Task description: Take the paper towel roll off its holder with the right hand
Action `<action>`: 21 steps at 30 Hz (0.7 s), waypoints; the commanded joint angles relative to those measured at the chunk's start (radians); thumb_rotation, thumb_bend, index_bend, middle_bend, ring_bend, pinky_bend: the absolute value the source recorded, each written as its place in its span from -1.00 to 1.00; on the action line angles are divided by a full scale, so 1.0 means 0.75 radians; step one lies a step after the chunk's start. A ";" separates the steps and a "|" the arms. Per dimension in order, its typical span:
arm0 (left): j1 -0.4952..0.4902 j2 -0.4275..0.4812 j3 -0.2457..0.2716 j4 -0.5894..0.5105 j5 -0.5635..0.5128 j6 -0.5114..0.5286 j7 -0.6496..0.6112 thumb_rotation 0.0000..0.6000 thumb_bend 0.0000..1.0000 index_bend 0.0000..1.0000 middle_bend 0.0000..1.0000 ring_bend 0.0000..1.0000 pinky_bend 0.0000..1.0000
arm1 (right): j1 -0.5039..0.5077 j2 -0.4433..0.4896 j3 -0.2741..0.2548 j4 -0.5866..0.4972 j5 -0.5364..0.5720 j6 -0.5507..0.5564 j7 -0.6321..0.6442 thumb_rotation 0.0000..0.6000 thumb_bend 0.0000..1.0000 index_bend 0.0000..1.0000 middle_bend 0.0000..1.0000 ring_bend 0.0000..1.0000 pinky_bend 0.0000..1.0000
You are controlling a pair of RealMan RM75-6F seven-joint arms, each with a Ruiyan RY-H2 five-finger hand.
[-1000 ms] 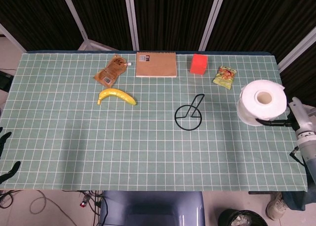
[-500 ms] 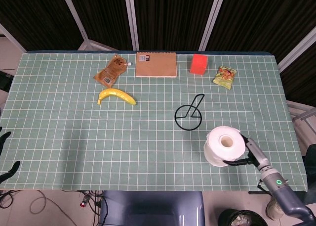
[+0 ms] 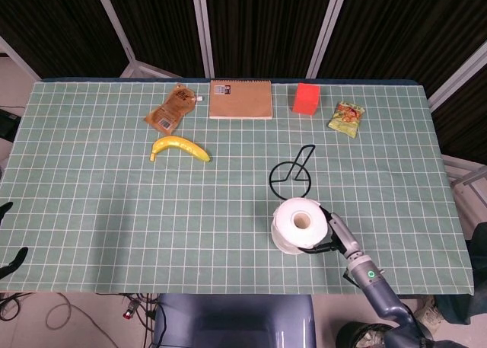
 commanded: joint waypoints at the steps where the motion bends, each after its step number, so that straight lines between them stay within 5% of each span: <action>1: -0.002 -0.001 0.001 0.000 0.001 -0.003 0.004 1.00 -0.54 -0.70 -1.00 -1.00 -0.94 | 0.031 -0.083 0.010 0.074 0.044 0.042 -0.071 1.00 -1.00 -0.31 -0.20 -0.27 -0.84; 6: -0.002 -0.005 0.000 0.000 -0.002 -0.004 0.013 1.00 -0.54 -0.70 -1.00 -1.00 -0.94 | 0.052 -0.132 -0.005 0.114 0.062 0.064 -0.128 1.00 -1.00 -0.44 -0.37 -0.47 -0.96; 12: -0.004 -0.007 0.003 -0.002 0.001 -0.008 0.023 1.00 -0.54 -0.70 -1.00 -1.00 -0.94 | 0.086 -0.063 -0.046 0.052 0.085 -0.036 -0.107 1.00 -1.00 -0.94 -0.95 -0.97 -1.00; 21: -0.004 -0.008 0.004 -0.003 0.001 -0.009 0.025 1.00 -0.54 -0.70 -1.00 -1.00 -0.94 | 0.131 0.099 -0.076 -0.054 0.054 -0.120 -0.003 1.00 -1.00 -1.00 -1.00 -1.00 -1.00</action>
